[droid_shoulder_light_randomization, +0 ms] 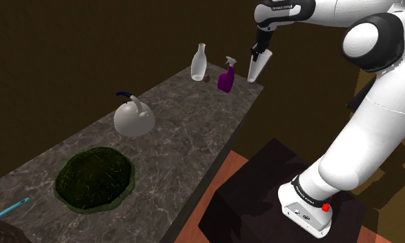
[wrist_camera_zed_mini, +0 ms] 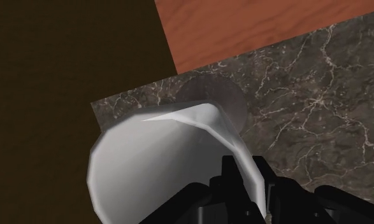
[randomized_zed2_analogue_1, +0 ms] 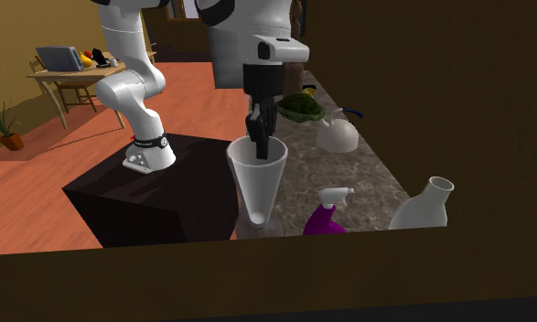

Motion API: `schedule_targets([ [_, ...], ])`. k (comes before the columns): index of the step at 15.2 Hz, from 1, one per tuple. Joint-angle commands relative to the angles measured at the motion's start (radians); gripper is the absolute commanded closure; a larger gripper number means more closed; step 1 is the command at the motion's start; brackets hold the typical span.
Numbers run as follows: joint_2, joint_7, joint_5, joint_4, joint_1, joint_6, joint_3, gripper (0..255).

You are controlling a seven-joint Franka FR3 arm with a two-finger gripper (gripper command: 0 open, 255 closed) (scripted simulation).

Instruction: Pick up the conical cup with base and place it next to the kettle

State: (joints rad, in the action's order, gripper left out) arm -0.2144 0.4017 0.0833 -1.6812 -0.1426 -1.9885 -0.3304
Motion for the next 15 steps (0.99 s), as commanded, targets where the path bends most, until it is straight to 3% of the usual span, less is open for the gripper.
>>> schedule_targets([
  [1, -0.001, 0.002, -0.001, 0.028, 0.0, 0.027, 0.0, 255],
  [15, -0.006, 0.025, -0.009, 0.223, -0.005, 0.215, -0.002, 255],
])
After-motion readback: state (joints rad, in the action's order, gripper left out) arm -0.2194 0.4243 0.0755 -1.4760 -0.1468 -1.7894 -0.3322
